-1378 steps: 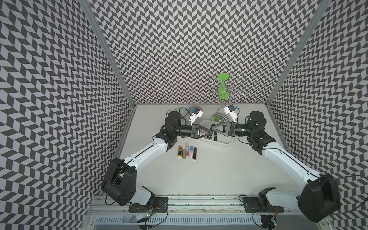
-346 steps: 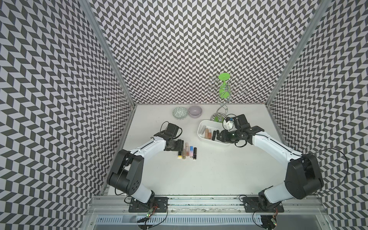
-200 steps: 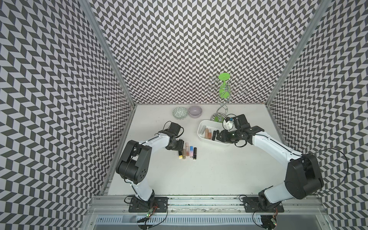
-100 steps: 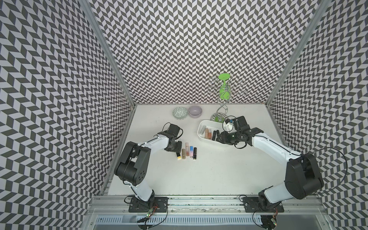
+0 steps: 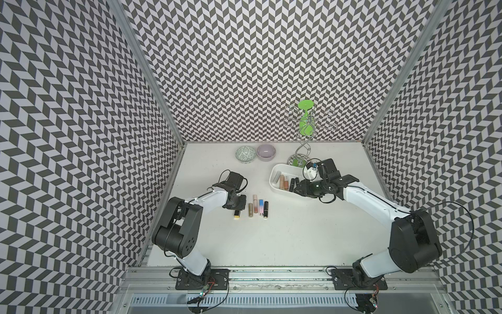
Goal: Put the lipstick into the storage box
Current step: Pick up the lipstick at the center of the board.
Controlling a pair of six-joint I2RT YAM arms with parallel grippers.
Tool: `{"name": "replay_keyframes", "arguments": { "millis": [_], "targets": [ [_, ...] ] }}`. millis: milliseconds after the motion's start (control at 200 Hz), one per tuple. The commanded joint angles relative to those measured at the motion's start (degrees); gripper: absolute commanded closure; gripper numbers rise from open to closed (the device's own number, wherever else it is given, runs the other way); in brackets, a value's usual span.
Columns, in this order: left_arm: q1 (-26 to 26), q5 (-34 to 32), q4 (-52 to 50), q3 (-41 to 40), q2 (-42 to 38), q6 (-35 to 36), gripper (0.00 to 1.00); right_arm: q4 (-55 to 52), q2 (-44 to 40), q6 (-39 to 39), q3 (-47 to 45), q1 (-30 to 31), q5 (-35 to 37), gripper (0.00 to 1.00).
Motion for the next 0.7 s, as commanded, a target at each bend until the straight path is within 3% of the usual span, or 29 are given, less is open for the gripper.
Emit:
{"name": "replay_keyframes", "arguments": {
  "millis": [0,195,335,541,696],
  "targets": [
    [0.1,1.7,-1.1,-0.7,-0.3,-0.1,0.73,1.7,-2.1,0.0,-0.5,0.4,-0.1,0.62],
    [0.2,6.4,-2.0,1.9,-3.3,0.9,0.76,1.6,-2.6,0.0,0.4,0.5,-0.5,0.61],
    [0.9,13.9,-1.0,3.7,-6.6,0.9,0.76,2.6,-2.6,0.0,1.4,0.4,-2.8,0.61],
    [4.3,31.2,5.0,6.2,-11.9,-3.9,0.77,9.0,-4.9,0.6,1.5,0.1,-13.6,0.61],
    [5.2,44.4,12.1,8.7,-12.9,-10.7,0.77,15.8,-6.9,2.1,1.6,-0.1,-23.9,0.53]
  ]
}}
